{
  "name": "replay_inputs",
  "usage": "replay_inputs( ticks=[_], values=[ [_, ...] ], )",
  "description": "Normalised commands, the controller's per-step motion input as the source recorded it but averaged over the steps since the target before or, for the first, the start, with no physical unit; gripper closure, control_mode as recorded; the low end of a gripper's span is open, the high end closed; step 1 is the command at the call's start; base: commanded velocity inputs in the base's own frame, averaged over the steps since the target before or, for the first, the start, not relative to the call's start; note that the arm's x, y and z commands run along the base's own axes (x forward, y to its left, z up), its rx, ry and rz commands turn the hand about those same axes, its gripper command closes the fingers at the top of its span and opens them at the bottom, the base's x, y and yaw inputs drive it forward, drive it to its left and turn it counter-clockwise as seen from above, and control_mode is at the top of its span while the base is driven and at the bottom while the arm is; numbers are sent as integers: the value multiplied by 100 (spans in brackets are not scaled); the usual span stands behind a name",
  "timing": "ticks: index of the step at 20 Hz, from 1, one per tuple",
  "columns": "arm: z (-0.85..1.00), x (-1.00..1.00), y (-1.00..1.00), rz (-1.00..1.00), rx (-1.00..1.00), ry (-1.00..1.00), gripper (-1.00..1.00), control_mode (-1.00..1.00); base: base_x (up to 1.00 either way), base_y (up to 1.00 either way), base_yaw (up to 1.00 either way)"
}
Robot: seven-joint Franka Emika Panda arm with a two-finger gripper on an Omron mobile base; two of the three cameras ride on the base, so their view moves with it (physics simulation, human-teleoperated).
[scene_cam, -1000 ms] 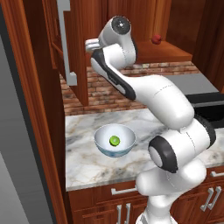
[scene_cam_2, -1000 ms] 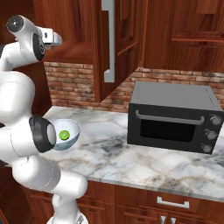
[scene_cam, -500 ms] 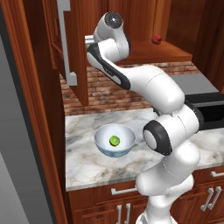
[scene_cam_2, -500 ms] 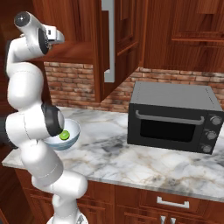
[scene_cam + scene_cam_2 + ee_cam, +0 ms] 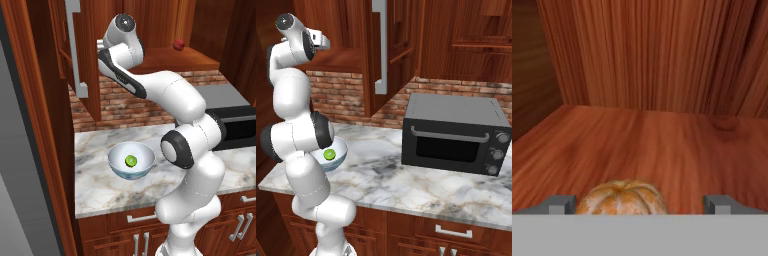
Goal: Open the cabinet. Pick the tangerine and kiwi from the cabinet and place them into the bowl. Then close the cabinet.
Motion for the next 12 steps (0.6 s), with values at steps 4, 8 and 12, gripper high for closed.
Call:
replay_inputs(
  ticks=[4, 8, 12],
  values=[
    [-16, 18, 7, 0, 4, 0, -100, -100, 0, 0, 0],
    [-24, 2, 8, 0, 4, 0, -100, -100, 0, 0, 0],
    [-25, 0, 8, 0, 3, 0, -100, -100, 0, 0, 0]
  ],
)
